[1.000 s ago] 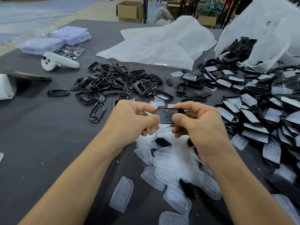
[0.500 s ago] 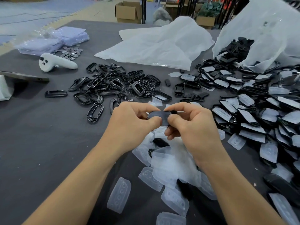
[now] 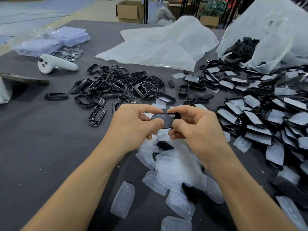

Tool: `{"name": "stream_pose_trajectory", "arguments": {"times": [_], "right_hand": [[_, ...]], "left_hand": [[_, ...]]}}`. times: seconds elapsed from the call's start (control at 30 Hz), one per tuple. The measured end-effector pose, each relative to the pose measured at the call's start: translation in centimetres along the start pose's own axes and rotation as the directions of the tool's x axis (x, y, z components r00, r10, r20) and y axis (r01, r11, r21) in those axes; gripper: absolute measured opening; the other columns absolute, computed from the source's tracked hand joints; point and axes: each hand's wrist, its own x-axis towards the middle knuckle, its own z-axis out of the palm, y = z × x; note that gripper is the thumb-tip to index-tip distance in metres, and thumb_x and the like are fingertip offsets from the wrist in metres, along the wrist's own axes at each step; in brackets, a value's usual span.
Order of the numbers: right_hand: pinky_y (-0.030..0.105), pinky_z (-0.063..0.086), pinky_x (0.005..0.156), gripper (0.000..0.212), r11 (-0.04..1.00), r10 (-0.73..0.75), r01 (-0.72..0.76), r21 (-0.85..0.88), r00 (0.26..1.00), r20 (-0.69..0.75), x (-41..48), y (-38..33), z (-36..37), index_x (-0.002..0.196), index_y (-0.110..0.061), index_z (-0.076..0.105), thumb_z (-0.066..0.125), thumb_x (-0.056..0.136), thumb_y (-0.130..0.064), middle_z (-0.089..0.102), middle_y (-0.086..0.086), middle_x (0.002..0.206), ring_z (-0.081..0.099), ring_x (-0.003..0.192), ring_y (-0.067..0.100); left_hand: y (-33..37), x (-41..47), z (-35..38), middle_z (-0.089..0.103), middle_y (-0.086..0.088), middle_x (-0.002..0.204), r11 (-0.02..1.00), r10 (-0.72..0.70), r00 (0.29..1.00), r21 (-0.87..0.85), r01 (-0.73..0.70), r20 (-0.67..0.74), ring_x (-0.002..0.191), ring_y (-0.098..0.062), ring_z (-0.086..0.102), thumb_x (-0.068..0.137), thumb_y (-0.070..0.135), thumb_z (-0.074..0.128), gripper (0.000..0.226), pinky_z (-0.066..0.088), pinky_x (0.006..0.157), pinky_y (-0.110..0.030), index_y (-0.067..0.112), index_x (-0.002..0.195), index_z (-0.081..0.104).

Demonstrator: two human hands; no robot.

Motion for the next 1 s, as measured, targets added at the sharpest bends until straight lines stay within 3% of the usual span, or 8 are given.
{"name": "stream_pose_trajectory", "arguments": {"times": [0.1,0.2,0.37,0.53,0.67,0.83,0.9,1.0], "right_hand": [[0.022,0.059,0.078,0.046,0.957,-0.119,0.117,-0.266,0.993,0.009,-0.5,0.1,0.0,0.112,-0.04,0.073,0.073,0.081,-0.006,0.075,-0.016,0.095,0.071,0.087,0.008],[0.017,0.052,0.077,0.049,0.889,-0.213,0.183,-0.419,0.977,-0.023,-0.9,-0.2,0.3,0.114,-0.042,0.071,0.08,0.077,-0.011,0.068,-0.018,0.088,0.064,0.087,0.004],[-0.001,0.036,0.081,0.048,0.835,-0.279,0.223,-0.503,0.96,-0.038,-0.9,-0.3,0.1,0.119,-0.041,0.072,0.085,0.079,-0.018,0.06,-0.027,0.093,0.052,0.1,-0.009],[-0.004,0.03,0.09,0.05,0.814,-0.323,0.25,-0.524,0.945,-0.052,-1.0,-0.1,0.3,0.12,-0.037,0.073,0.086,0.076,-0.016,0.053,-0.028,0.103,0.05,0.108,-0.011],[0.003,0.033,0.094,0.05,0.78,-0.356,0.251,-0.573,0.931,-0.077,-1.0,0.1,0.5,0.12,-0.036,0.073,0.086,0.076,-0.016,0.045,-0.035,0.1,0.05,0.106,0.001],[0.032,0.042,0.103,0.043,0.771,-0.256,0.068,-0.633,0.944,-0.21,-0.2,0.2,-1.3,0.121,-0.036,0.072,0.083,0.08,-0.026,0.054,-0.018,0.104,0.053,0.115,0.016],[0.043,0.046,0.106,0.038,0.775,-0.218,-0.037,-0.631,0.921,-0.322,0.5,0.2,-2.7,0.119,-0.03,0.074,0.08,0.082,-0.024,0.064,-0.013,0.104,0.06,0.114,0.022],[0.047,0.035,0.118,0.057,0.734,-0.107,-0.23,-0.639,0.89,-0.444,1.2,0.4,-4.0,0.142,-0.02,0.058,0.074,0.088,-0.027,0.06,0.005,0.14,0.049,0.135,0.026]], "left_hand": [[-0.2,0.1,-0.3,0.072,-0.005,0.062,0.996,-0.038,0.999,-0.079,0.04,0.023,0.048,-0.013,0.056,0.084,0.014,0.084,0.019,0.044,0.048,-0.019,0.025,0.098,0.08],[-0.3,0.3,-0.5,0.073,-0.005,0.064,0.993,-0.047,0.998,-0.107,0.052,0.053,0.05,-0.012,0.057,0.084,0.016,0.084,0.021,0.045,0.049,-0.018,0.023,0.103,0.08],[-0.1,0.1,-0.3,0.076,0.001,0.071,0.995,0.013,0.998,-0.097,-0.007,0.062,0.053,-0.01,0.058,0.083,0.032,0.082,0.016,0.045,0.052,-0.017,0.037,0.098,0.081],[-0.1,-0.1,0.9,0.071,0.007,0.064,0.995,0.022,0.998,-0.096,-0.017,0.051,0.05,-0.007,0.058,0.085,0.016,0.08,0.02,0.047,0.051,-0.016,0.034,0.091,0.082],[-0.2,-0.1,1.1,0.075,0.002,0.07,0.992,0.016,0.999,-0.127,-0.01,0.044,0.055,-0.011,0.064,0.083,0.025,0.08,0.017,0.049,0.051,-0.019,0.037,0.095,0.081],[-0.4,0.7,0.5,0.081,0.005,0.088,0.965,-0.013,0.985,-0.26,-0.033,-0.174,0.08,-0.009,0.076,0.088,0.034,0.073,0.011,0.057,0.065,-0.02,0.042,0.09,0.08],[-0.9,1.2,-0.3,0.079,0.01,0.085,0.989,-0.002,0.95,-0.143,-0.045,-0.311,0.08,-0.007,0.076,0.089,0.033,0.071,0.012,0.057,0.071,-0.024,0.043,0.088,0.079],[-1.4,1.6,-1.2,0.074,0.027,0.083,0.99,0.077,0.897,0.139,-0.018,-0.436,0.08,0.005,0.07,0.086,0.031,0.07,0.011,0.047,0.07,-0.009,0.04,0.09,0.075]]}}
